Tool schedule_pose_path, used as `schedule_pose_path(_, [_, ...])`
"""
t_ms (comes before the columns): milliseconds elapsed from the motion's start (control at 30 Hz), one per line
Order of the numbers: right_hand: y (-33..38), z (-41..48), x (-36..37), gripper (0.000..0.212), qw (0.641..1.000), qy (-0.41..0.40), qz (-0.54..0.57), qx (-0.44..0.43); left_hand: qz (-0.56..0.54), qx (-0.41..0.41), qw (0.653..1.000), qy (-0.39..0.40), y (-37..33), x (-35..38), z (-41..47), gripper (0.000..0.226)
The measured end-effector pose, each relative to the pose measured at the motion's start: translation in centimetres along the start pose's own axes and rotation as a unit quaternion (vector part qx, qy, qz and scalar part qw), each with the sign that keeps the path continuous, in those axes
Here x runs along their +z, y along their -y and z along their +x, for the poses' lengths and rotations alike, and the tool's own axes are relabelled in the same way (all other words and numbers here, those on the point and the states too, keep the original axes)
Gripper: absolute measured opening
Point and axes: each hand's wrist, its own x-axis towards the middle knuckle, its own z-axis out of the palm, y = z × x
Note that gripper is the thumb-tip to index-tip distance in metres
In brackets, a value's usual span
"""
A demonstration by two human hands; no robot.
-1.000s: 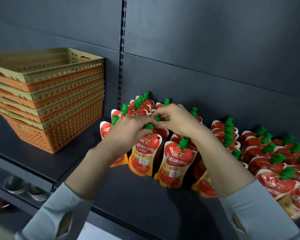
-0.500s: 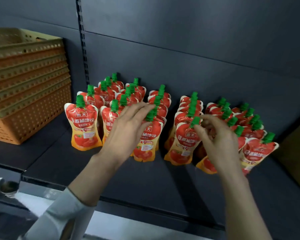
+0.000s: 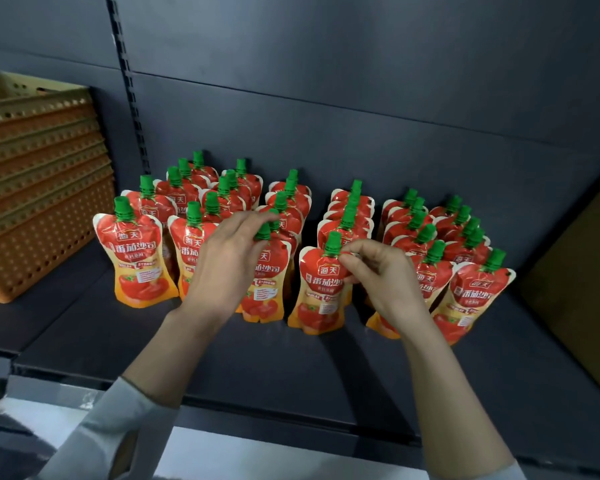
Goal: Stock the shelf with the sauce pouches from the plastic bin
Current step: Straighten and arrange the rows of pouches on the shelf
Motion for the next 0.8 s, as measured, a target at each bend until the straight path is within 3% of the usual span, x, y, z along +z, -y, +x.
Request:
schedule_pose_path(100, [0.1,0.0,-0.9,0.010,1.000,0.018,0.022,0.003,0.018,0.007,1.000,-0.017,0.1,0.4,-0.1,0.038])
schedule_pose_path(167, [0.6,0.7,-2.1,0.014,0.999,-0.020,0.024,-0.015,0.036,0.021,0.998,-0.041,-0.3,0.6,-0.1,0.035])
schedule_pose_path(267, [1.1,3.2,-3.4,0.021,0.988,-0.086,-0.116,-0.051,0.040,0.060,0.996,-0.055,-1.3,1.0,0.2,0.034])
schedule_pose_path(367, [1.1,5.9,-2.9,0.020,0.965,-0.008,-0.260,-0.022,0.042,0.096,0.994,-0.028,-2.1,2.0,0.5,0.034])
schedule_pose_path(467, [1.0,7.3,-2.2,0.006,0.947,0.064,-0.316,0.001,0.064,0.113,0.991,-0.003,-2.3,2.9,0.6,0.028])
schedule_pose_path(800, [0.2,8.6,-3.3,0.009,0.968,0.169,-0.184,0.022,0.066,0.115,0.991,-0.006,-2.1,3.5,1.0,0.018])
